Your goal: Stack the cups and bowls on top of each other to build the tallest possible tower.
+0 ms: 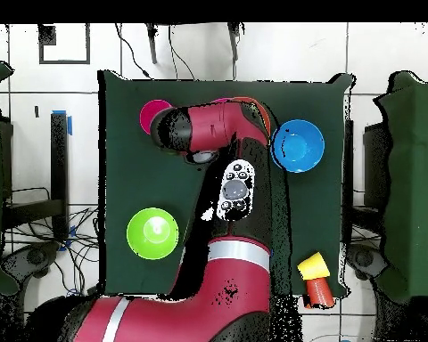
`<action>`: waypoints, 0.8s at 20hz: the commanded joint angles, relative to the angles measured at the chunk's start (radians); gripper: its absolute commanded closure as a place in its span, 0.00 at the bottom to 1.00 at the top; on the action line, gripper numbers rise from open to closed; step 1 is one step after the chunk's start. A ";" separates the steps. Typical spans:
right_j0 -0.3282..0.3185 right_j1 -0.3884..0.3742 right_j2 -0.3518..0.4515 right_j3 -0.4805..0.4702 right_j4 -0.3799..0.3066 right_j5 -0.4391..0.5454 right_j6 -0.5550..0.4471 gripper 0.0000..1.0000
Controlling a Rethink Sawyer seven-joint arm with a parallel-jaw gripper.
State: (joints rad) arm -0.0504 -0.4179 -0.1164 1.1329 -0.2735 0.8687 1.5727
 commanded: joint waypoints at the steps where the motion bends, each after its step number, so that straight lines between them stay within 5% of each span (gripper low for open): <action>1: 0.010 0.011 0.063 -0.042 0.005 0.035 0.068 0.00; 10: -0.014 -0.018 0.091 -0.110 0.076 0.340 0.011 0.00; 16: -0.019 0.006 0.107 -0.156 0.100 0.399 0.007 0.00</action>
State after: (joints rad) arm -0.0556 -0.4173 -0.1157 1.0473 -0.2035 1.1536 1.5727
